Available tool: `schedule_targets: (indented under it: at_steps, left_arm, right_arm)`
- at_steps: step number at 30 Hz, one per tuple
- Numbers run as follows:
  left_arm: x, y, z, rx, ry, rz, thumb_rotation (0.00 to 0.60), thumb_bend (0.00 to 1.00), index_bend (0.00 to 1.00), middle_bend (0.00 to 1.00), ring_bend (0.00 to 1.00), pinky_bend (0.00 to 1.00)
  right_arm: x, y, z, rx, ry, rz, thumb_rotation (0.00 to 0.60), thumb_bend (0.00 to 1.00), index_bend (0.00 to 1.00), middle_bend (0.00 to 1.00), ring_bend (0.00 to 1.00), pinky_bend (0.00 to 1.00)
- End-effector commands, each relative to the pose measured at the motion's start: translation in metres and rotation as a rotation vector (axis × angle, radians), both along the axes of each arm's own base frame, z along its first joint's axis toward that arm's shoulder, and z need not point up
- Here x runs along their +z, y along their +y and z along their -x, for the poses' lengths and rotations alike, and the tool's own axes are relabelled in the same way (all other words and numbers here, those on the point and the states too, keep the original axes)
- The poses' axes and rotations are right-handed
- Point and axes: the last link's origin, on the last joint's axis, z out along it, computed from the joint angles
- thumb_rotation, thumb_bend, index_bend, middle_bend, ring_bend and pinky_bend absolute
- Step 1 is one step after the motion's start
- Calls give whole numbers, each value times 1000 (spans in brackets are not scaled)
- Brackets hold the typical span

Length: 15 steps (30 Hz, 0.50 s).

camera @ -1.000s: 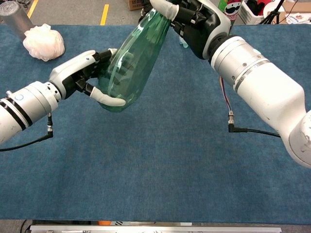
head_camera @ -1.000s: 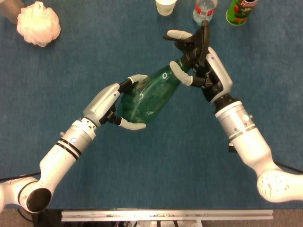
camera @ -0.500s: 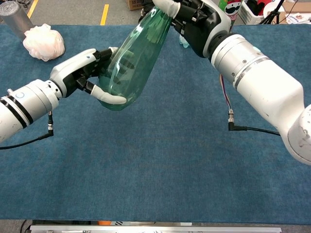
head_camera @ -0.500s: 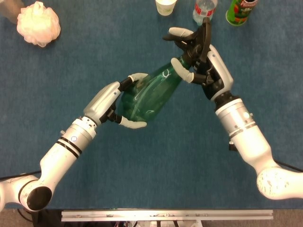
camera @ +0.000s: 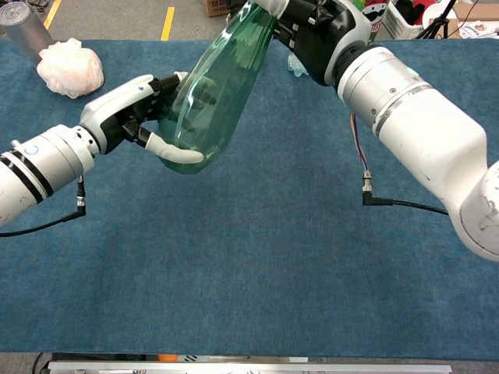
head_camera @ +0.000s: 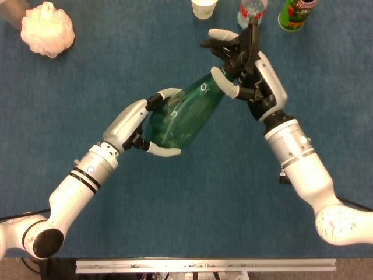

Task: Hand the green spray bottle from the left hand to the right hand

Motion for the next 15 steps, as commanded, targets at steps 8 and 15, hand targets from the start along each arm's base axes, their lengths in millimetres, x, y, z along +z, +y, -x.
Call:
schedule_targets:
  at_steps: [8,15]
  left_arm:
    - [2,2,0,4,-5,-3,600,202,145,163,136,508]
    - [2,3,0,5,-6,-5,600,203,130,162,136,508]
  right_arm:
    - [-2,-1,-1,-1,7,1,600,489,468,339,199,152]
    - [0,-2,-2,-5,6,7,600,490,472,367,233,195]
